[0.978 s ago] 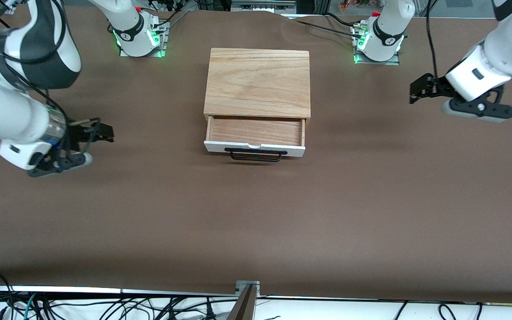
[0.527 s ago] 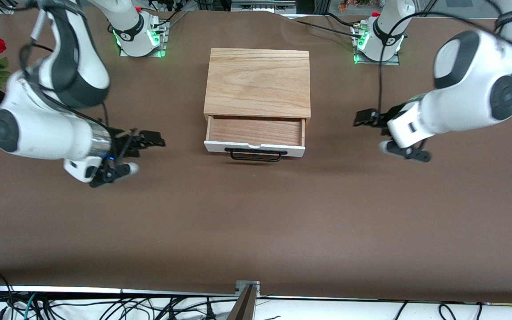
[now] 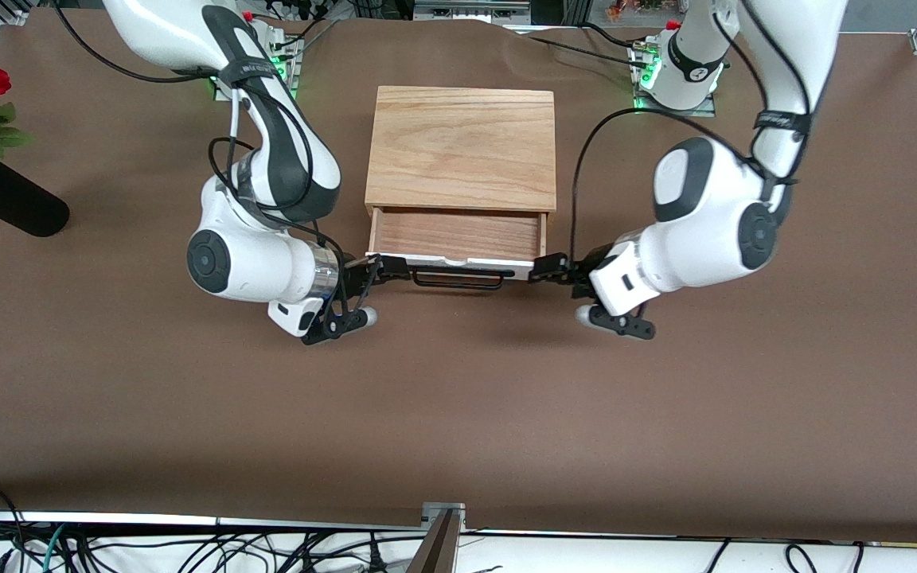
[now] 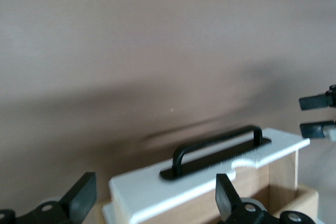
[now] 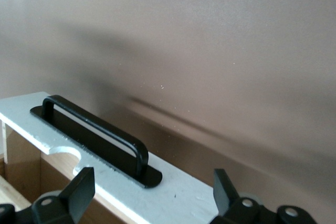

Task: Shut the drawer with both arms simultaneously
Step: 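Push the white drawer front into the box with both grippers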

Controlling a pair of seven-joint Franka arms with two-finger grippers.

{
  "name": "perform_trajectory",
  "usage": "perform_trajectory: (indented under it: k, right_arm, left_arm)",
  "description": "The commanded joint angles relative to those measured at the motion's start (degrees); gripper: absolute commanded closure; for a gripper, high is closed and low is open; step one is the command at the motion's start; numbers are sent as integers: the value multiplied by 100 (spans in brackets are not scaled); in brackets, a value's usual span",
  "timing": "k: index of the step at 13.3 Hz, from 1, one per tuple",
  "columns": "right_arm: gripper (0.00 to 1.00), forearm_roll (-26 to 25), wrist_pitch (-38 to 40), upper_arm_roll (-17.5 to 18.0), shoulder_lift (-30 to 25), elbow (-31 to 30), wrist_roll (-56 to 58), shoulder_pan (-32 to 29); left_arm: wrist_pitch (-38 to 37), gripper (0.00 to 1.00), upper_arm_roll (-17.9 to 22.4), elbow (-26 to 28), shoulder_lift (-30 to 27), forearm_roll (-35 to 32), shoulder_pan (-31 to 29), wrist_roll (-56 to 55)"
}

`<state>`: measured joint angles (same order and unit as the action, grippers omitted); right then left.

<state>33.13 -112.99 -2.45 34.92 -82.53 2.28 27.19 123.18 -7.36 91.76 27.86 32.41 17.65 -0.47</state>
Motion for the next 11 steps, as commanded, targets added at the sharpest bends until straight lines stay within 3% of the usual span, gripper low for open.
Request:
perform_trajectory:
  k: [1,7,11]
  right_arm:
    - [0,132,-21,-27,50,-8,-17,6]
    - [0,141,-30,-27,50,-333,-9,76]
    - [0,167,5,-19,-2,-570,-9,102]
  left_arm:
    - [582,0,59,-203,456,318,352,100]
    - [391,0,-20,43,571,424,467,91]
    - [-153,0,-20,35,571,380,424,91]
